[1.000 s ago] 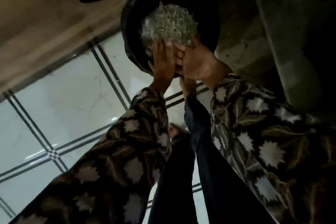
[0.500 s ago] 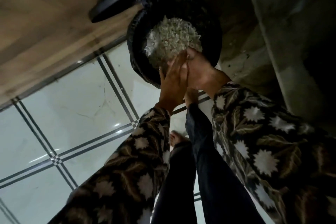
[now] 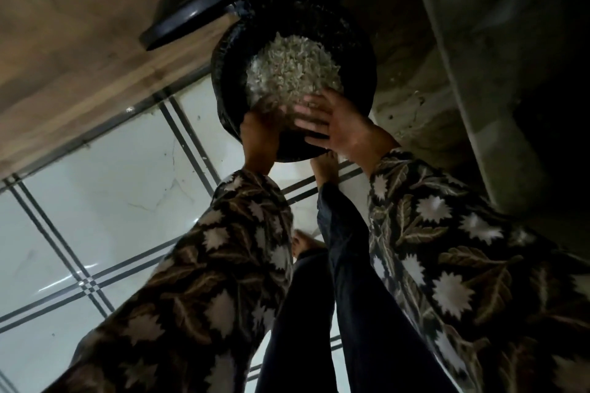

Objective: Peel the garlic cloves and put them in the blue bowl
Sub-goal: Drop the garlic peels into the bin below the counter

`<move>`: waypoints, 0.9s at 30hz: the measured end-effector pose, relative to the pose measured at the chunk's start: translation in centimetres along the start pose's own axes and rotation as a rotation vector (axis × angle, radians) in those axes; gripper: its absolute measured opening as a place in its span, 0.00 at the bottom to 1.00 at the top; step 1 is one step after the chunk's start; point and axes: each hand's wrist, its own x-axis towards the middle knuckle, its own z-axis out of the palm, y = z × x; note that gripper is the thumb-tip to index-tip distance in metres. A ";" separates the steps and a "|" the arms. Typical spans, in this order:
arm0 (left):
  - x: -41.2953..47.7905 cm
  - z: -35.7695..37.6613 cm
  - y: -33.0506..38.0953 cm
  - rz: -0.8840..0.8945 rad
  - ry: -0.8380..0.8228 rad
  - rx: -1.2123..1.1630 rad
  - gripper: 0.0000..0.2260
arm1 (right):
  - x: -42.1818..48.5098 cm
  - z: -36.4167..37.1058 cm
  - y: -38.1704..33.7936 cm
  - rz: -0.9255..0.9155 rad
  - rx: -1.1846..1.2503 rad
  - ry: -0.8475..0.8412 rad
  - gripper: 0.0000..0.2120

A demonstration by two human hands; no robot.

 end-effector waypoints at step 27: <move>-14.2 -7.2 11.4 -0.091 -0.150 -0.428 0.08 | -17.5 0.6 -2.7 -0.178 0.119 0.199 0.16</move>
